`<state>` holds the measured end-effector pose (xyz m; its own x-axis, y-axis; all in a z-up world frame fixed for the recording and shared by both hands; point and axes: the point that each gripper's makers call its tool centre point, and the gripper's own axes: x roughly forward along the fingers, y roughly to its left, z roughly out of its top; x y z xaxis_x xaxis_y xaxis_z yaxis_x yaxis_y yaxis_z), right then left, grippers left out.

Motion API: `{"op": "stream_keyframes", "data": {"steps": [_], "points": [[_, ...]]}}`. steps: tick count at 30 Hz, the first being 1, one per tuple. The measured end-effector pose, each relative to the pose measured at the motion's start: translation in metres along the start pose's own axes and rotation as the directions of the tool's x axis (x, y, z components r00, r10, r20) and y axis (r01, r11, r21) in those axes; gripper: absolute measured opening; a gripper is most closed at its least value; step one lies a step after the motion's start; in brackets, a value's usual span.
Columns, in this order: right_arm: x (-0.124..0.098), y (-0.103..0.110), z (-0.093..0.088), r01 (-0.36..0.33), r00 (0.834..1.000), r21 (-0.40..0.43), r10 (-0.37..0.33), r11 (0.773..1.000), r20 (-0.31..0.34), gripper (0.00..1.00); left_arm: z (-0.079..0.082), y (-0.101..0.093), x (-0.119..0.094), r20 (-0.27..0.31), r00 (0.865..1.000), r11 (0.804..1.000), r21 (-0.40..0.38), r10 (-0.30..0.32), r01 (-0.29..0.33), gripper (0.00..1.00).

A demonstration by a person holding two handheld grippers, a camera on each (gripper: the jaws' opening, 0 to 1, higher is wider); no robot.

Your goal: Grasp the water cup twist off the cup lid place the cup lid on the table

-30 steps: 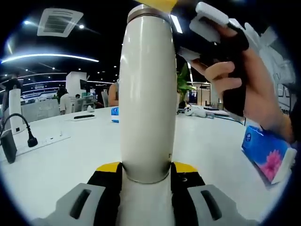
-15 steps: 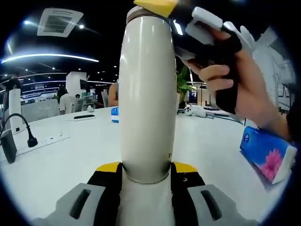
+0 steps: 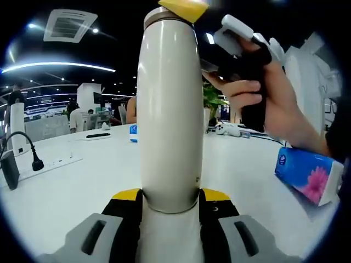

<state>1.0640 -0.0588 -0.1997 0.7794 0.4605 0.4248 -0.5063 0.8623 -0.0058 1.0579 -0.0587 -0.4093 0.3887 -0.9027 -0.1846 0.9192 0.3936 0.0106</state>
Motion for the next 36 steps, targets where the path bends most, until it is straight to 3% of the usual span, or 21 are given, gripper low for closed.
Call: {"op": "stream_keyframes", "data": {"steps": [5,11,22,31,36], "points": [[-0.001,0.002,-0.001,-0.025,1.000,-0.010,0.025,1.000,-0.007,0.47,-0.001,0.000,0.000,0.000,1.000,1.000,0.000,0.000,0.000,0.43],[0.000,0.007,-0.002,-0.102,0.995,-0.033,0.101,0.994,-0.018,0.47,-0.002,0.001,0.001,0.000,1.000,1.000,0.000,0.000,0.000,0.43],[0.008,0.006,-0.005,-0.205,0.979,0.047,0.206,0.978,-0.015,0.47,-0.002,-0.002,0.001,-0.001,1.000,1.000,-0.003,0.003,-0.003,0.43],[0.008,0.006,-0.007,-0.299,0.954,0.129,0.301,0.946,0.004,0.46,-0.001,-0.005,0.001,-0.001,1.000,1.000,-0.004,0.004,-0.004,0.42],[0.007,0.010,-0.007,-0.369,0.929,0.131,0.371,0.920,0.009,0.46,-0.001,-0.005,0.000,-0.001,1.000,1.000,-0.004,0.004,-0.004,0.42]]}}
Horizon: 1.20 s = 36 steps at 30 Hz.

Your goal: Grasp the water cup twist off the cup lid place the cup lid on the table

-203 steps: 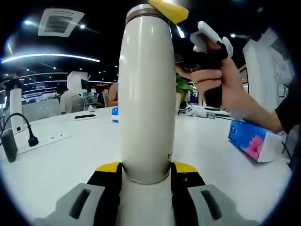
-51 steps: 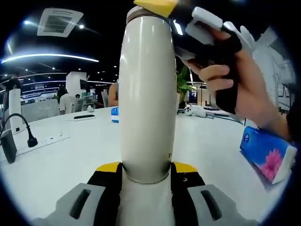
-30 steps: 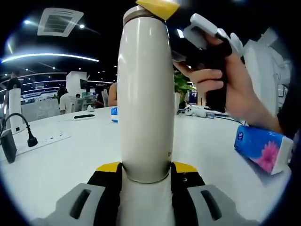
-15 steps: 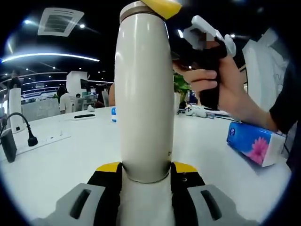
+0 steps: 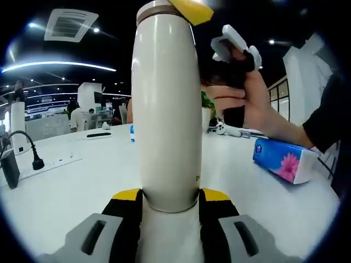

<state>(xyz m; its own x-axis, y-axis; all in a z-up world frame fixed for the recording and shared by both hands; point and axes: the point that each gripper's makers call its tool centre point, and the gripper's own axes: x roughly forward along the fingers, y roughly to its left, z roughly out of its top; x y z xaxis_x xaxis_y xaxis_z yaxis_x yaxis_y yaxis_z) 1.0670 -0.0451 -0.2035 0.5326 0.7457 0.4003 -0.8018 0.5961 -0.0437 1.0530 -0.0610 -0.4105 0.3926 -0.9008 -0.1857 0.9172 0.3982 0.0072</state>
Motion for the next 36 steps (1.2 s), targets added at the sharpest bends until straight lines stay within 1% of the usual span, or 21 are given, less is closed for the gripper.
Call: {"op": "stream_keyframes", "data": {"steps": [8,11,14,17,21,28,31,36], "points": [[-0.005,-0.001,0.002,-0.104,0.995,0.055,0.104,0.993,0.002,0.46,0.000,0.000,-0.001,0.000,1.000,1.000,-0.001,0.002,-0.002,0.42],[-0.007,-0.001,0.003,-0.139,0.990,0.054,0.139,0.989,0.004,0.46,0.000,0.000,-0.001,0.000,1.000,1.000,-0.001,0.004,-0.004,0.42],[-0.010,0.003,0.004,-0.185,0.983,0.041,0.185,0.982,0.007,0.46,0.000,0.000,-0.001,0.000,1.000,1.000,-0.002,0.005,-0.005,0.42],[-0.010,0.007,0.004,-0.208,0.978,0.043,0.208,0.977,0.007,0.46,0.000,0.000,-0.002,0.000,1.000,1.000,-0.002,0.007,-0.007,0.42],[-0.008,0.006,0.003,-0.211,0.977,0.053,0.211,0.976,0.012,0.46,0.000,0.000,-0.002,-0.001,1.000,1.000,-0.002,0.008,-0.008,0.42],[-0.006,0.007,0.002,-0.194,0.981,0.060,0.194,0.979,0.008,0.47,0.000,0.000,-0.003,-0.001,1.000,1.000,-0.002,0.008,-0.008,0.42],[-0.007,0.005,0.001,-0.158,0.987,0.056,0.159,0.986,-0.006,0.48,0.000,0.000,-0.003,-0.001,1.000,1.000,-0.002,0.008,-0.008,0.42],[-0.006,0.005,-0.011,-0.119,0.991,0.040,0.122,0.992,-0.056,0.53,0.001,0.000,-0.003,0.000,1.000,1.000,0.000,0.006,-0.006,0.42]]}}
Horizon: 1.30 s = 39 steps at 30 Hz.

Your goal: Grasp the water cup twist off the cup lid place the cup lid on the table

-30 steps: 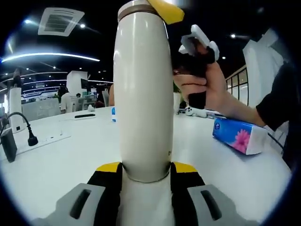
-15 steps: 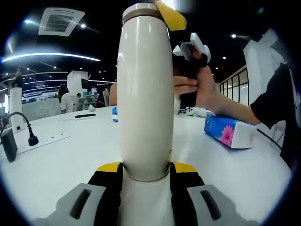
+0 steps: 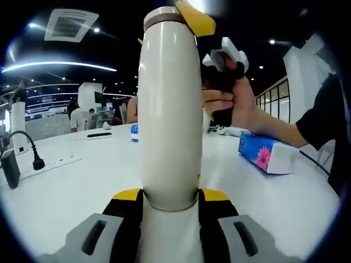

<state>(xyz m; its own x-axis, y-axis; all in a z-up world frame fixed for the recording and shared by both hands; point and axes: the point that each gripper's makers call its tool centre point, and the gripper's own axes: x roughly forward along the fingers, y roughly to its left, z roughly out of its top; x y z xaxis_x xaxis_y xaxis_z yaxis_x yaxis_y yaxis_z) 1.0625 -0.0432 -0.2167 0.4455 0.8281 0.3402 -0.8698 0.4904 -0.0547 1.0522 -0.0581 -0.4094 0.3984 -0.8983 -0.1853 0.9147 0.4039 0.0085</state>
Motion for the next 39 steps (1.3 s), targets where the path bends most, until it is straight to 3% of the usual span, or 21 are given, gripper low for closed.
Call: {"op": "stream_keyframes", "data": {"steps": [6,13,17,22,28,33,37,39], "points": [[0.003,0.004,-0.009,0.050,0.998,-0.068,-0.052,0.996,-0.037,0.54,0.000,0.000,0.000,0.000,1.000,1.000,0.001,-0.001,0.001,0.42],[-0.005,-0.006,-0.014,0.155,0.985,-0.046,-0.157,0.987,-0.063,0.58,0.000,0.001,0.001,0.000,1.000,1.000,0.001,0.000,0.000,0.42],[-0.021,-0.012,-0.009,0.275,0.958,-0.062,-0.279,0.959,-0.064,0.61,0.000,0.002,0.001,0.000,1.000,1.000,0.001,0.000,0.000,0.42],[-0.031,0.002,0.002,0.348,0.935,-0.093,-0.353,0.933,-0.043,0.61,0.001,0.002,0.002,0.000,1.000,1.000,0.001,0.001,-0.001,0.42],[-0.033,0.019,0.000,0.397,0.915,-0.088,-0.401,0.914,-0.048,0.59,0.001,0.002,0.002,0.000,1.000,1.000,0.001,0.002,-0.002,0.42],[-0.035,0.023,0.003,0.477,0.874,-0.127,-0.485,0.869,-0.038,0.57,0.001,0.002,0.002,0.001,1.000,1.000,-0.001,0.002,-0.002,0.42],[-0.040,0.014,0.003,0.564,0.818,-0.145,-0.574,0.813,-0.035,0.57,0.001,0.001,0.002,0.003,1.000,1.000,0.001,0.006,-0.006,0.42],[-0.042,0.010,0.006,0.581,0.807,-0.143,-0.590,0.801,-0.024,0.57,0.001,0.000,0.002,0.004,1.000,1.000,0.002,0.008,-0.008,0.41]]}}
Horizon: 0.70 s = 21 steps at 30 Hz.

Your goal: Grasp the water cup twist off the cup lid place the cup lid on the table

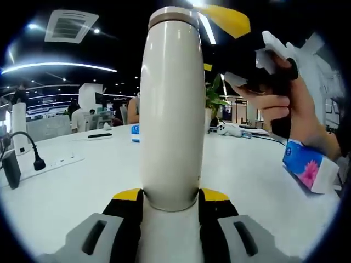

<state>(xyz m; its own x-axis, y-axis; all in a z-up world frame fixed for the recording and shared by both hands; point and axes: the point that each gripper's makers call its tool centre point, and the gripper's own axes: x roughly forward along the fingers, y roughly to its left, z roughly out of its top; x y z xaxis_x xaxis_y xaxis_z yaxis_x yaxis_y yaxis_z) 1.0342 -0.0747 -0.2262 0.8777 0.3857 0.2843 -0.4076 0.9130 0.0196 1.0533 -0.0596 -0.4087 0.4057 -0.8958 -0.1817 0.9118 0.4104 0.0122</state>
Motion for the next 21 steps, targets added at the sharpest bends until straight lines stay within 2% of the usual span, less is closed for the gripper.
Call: {"op": "stream_keyframes", "data": {"steps": [3,9,12,15,21], "points": [[0.003,-0.009,0.007,0.048,0.999,-0.053,-0.047,0.997,0.019,0.57,0.000,-0.001,0.000,0.001,1.000,1.000,0.001,0.001,-0.001,0.41],[0.012,-0.005,0.012,0.051,0.998,-0.072,-0.048,0.996,0.036,0.57,0.000,-0.001,-0.001,0.001,1.000,1.000,0.002,0.003,-0.003,0.41],[0.020,-0.003,0.008,0.067,0.998,-0.105,-0.067,0.992,0.008,0.56,0.000,-0.001,-0.001,0.001,1.000,1.000,0.001,0.002,-0.002,0.41],[0.028,0.001,0.013,0.063,0.998,-0.138,-0.060,0.988,0.025,0.55,0.000,-0.001,-0.001,0.001,1.000,1.000,0.001,0.002,-0.002,0.41],[0.038,0.000,0.014,0.063,0.998,-0.125,-0.059,0.990,0.034,0.52,0.000,0.000,-0.001,0.001,1.000,1.000,0.001,0.000,0.000,0.42]]}}
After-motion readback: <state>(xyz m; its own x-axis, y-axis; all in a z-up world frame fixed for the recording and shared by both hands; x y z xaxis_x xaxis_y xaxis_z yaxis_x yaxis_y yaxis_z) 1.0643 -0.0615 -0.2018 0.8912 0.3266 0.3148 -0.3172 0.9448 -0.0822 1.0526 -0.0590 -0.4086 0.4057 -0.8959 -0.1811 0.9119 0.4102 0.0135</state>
